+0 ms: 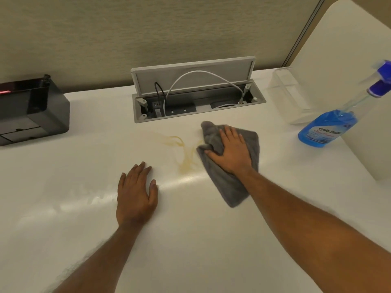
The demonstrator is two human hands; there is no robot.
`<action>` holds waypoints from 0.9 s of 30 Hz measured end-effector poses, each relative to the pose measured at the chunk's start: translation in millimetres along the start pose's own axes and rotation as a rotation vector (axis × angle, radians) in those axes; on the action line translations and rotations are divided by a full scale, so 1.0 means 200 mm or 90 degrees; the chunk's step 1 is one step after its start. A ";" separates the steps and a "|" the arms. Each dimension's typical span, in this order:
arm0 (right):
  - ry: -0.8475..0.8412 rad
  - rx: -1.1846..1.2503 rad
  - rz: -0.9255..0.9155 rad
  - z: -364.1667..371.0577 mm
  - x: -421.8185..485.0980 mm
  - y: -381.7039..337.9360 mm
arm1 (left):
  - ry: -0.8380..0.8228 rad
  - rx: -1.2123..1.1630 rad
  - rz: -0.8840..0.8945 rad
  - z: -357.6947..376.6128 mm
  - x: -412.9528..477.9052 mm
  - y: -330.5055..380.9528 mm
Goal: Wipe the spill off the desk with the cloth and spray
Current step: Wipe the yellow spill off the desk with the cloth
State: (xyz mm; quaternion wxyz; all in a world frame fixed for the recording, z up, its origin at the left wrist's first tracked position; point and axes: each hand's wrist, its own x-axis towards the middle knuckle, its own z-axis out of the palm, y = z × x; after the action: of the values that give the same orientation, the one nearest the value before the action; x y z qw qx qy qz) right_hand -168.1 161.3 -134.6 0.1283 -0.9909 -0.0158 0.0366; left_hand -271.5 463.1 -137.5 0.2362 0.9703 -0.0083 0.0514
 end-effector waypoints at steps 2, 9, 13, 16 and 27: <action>-0.022 -0.001 -0.034 0.01 0.06 -0.13 | -0.004 0.001 0.002 0.00 0.00 0.00; -0.059 0.057 -0.266 0.08 -0.50 -0.30 | -0.010 -0.007 -0.002 -0.01 0.00 0.00; 0.026 0.023 -0.087 0.05 -0.70 0.02 | -0.003 -0.007 -0.004 -0.01 0.00 0.01; 0.046 -0.034 0.055 -0.01 -0.51 0.12 | -0.006 -0.004 -0.004 -0.01 0.00 0.01; -0.024 -0.001 -0.075 0.06 0.10 -0.42 | 0.005 -0.006 0.001 0.01 0.01 -0.01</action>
State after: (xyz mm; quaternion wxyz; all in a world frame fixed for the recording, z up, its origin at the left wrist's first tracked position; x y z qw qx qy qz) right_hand -150.0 246.7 -125.3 0.1292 -0.9875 -0.0764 0.0478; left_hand -270.0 464.1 -141.1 0.2409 0.9689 -0.0082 0.0553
